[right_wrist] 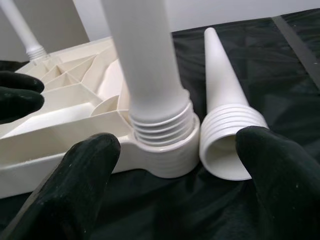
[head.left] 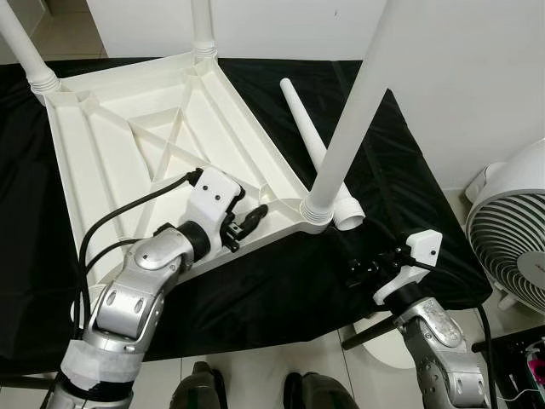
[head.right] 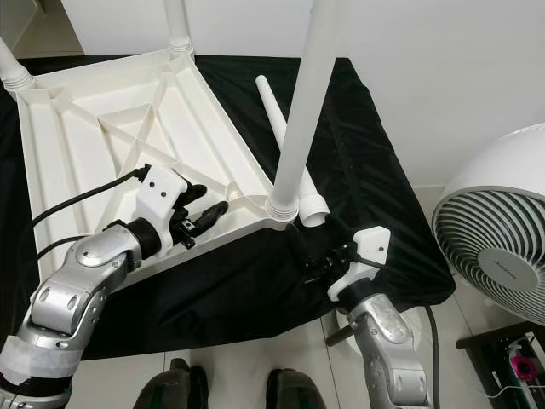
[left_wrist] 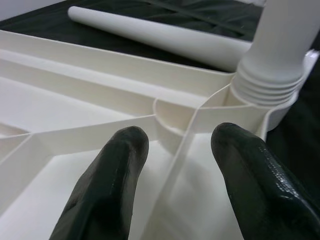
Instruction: Building children table
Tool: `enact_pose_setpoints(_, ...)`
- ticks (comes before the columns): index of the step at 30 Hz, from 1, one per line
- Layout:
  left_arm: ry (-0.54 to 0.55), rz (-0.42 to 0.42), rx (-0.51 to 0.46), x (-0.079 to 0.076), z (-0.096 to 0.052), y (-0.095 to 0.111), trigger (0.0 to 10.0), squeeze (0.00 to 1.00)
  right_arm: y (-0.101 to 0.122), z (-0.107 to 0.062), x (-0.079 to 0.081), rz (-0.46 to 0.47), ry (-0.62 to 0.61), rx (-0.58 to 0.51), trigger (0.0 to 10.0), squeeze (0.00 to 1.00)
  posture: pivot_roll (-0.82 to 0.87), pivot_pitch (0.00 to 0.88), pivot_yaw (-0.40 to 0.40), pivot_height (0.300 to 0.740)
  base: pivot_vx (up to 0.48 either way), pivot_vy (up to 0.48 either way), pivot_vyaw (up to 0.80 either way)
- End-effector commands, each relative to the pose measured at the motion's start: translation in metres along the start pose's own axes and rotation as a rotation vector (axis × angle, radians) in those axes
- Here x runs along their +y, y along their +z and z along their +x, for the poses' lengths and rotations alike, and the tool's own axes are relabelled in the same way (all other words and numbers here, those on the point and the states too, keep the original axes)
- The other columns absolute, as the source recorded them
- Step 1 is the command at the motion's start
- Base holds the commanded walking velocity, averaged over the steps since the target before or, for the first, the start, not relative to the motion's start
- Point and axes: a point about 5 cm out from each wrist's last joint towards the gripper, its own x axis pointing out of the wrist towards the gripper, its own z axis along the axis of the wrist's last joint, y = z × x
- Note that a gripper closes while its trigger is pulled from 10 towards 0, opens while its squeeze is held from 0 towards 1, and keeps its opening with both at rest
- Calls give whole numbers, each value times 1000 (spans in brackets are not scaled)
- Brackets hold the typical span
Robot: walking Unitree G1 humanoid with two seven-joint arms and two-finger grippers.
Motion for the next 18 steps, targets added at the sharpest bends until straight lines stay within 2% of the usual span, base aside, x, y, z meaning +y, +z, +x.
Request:
enact_pose_setpoints(1,16,30,10,5,-1,-2,10000,0,-2,0,1,-9,-8,1,10000,0,-32,84,-2,740,0,0,0)
enact_pose_setpoints(4,119,71,25,17,0,-4,10000,0,-2,4,4,-7,-8,-2,10000,0,-29,86,-4,740,0,0,0)
enact_pose_setpoints(6,146,73,27,21,-1,-5,10000,0,-2,5,5,-9,-8,-4,10000,0,-27,85,-5,740,0,0,0)
enact_pose_setpoints(8,220,78,46,34,-4,-7,10000,0,-2,8,7,-17,2,-10,10000,0,-25,83,-8,740,0,0,0)
enact_pose_setpoints(9,220,78,46,34,-4,-7,10000,0,-2,8,7,-17,2,-10,10000,0,-25,83,-8,740,0,0,0)
enact_pose_setpoints(11,289,78,50,43,-6,-6,10000,0,-2,10,6,-21,6,-12,10000,0,-24,83,-10,740,0,0,0)
enact_pose_setpoints(14,343,85,66,52,-9,-7,10000,0,-1,12,5,-24,5,-17,10000,0,-21,83,-13,740,0,0,0)
enact_pose_setpoints(18,352,116,89,57,-14,-9,10000,0,0,13,4,-28,6,-20,10000,0,-20,83,-15,740,0,0,0)
